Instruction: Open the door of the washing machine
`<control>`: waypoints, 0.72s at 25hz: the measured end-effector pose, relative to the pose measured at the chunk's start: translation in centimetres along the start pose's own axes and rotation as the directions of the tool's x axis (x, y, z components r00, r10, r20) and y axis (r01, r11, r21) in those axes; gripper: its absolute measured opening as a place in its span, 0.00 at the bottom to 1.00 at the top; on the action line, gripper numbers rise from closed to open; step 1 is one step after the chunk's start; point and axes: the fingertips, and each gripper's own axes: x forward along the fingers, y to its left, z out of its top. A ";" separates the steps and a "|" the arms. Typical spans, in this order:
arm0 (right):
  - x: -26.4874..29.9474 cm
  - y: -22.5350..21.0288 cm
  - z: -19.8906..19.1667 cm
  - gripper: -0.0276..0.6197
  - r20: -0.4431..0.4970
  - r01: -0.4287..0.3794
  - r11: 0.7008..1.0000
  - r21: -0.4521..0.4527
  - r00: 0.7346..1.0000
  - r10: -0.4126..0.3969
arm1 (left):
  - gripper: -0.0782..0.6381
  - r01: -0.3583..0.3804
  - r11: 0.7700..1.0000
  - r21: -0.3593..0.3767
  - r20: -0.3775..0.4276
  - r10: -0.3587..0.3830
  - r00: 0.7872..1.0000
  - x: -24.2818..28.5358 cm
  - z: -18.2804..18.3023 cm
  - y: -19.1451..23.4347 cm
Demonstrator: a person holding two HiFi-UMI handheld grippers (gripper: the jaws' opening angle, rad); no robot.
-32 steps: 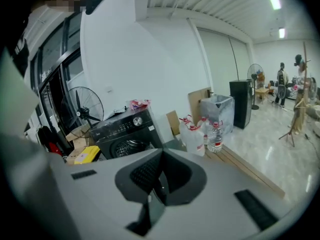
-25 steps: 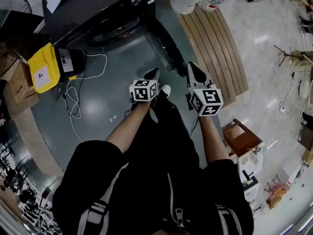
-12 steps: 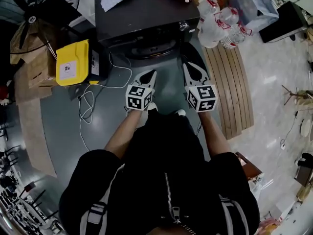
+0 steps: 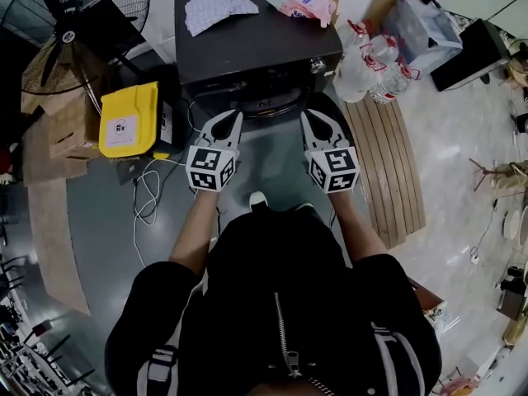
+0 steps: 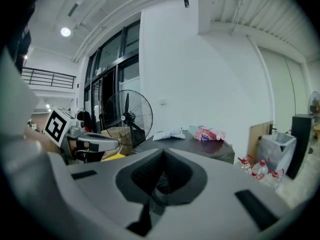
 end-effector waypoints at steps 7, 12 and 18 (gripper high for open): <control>0.0 0.2 1.3 0.04 0.032 0.012 1.000 -0.024 0.999 -0.011 | 0.11 -0.010 1.000 0.026 0.026 0.010 1.000 -0.7 1.1 0.9; 0.0 0.4 1.2 0.04 0.037 0.013 1.000 -0.020 0.999 -0.013 | 0.11 -0.005 1.000 0.007 0.026 0.005 1.000 -0.8 0.7 1.1; 0.0 0.4 0.9 0.04 0.032 0.012 1.000 -0.015 0.999 -0.011 | 0.11 -0.003 1.000 0.001 0.021 0.003 1.000 -0.8 0.5 1.0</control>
